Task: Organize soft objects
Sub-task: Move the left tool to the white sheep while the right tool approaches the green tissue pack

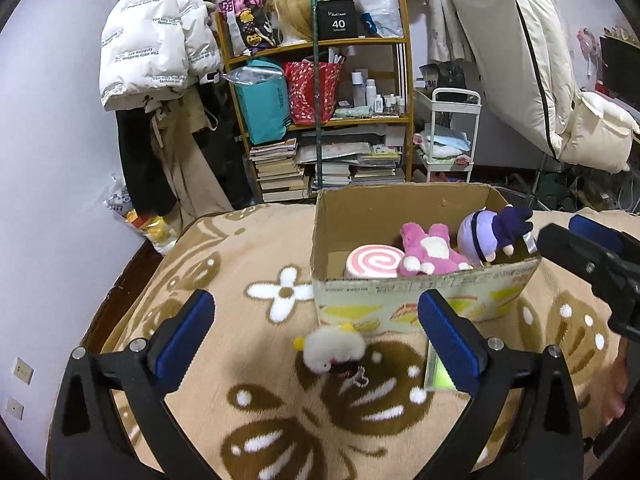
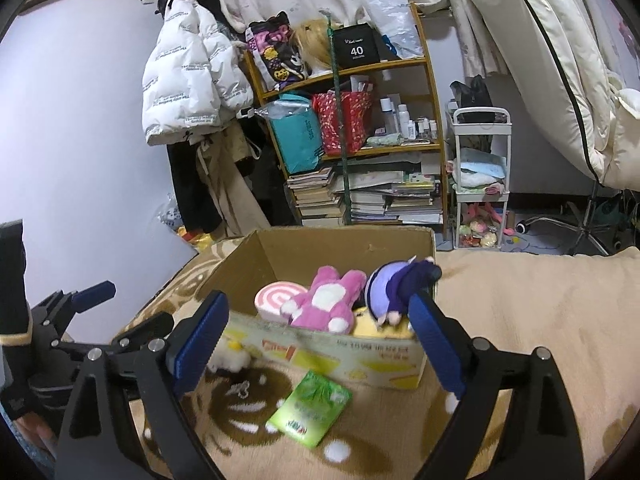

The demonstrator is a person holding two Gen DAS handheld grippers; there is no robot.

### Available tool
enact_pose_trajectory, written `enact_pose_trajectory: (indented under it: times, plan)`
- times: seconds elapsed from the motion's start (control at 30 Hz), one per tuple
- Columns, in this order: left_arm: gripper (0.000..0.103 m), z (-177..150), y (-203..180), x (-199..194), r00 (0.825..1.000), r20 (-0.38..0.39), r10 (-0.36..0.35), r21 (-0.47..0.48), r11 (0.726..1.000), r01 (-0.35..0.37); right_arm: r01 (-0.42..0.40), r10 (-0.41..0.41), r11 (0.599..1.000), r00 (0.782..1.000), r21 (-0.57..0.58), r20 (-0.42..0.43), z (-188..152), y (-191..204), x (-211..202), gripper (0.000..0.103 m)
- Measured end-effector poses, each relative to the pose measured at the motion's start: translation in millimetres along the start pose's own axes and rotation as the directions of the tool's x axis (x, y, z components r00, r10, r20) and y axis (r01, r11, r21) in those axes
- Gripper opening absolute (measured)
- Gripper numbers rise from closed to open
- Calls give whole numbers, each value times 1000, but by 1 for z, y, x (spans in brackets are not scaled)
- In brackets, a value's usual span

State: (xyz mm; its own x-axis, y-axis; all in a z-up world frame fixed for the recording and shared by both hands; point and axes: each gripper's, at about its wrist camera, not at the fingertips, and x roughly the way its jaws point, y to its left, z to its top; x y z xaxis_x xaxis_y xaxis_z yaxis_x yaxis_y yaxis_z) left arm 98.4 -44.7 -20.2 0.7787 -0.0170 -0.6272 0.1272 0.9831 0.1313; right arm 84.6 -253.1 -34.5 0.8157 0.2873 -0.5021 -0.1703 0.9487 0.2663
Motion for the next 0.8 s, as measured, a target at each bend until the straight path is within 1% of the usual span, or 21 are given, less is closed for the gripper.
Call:
enact_pose_trajectory:
  times: [0.13,0.43,0.67,0.8]
  plan:
    - [100,-4,5,-3,999,-46,-7,5,1000,7,1,-1,1000,1000,3,-13,-5,4,-9,96]
    - [100,-11,13,-6,997,-81,7,-11,1000,-8,-2,1,1000,998,-12,-59,-17,16,-15,96]
    - [100,-12,19,10,992,-124,5,-33,999,-9,3,-5,1000,995,-22,-104,-23,18,0,96]
    - [100,-14,23,27,985,-171,-29,-66,998,18,10,-13,1000,992,-24,-129,-26,17,12,96]
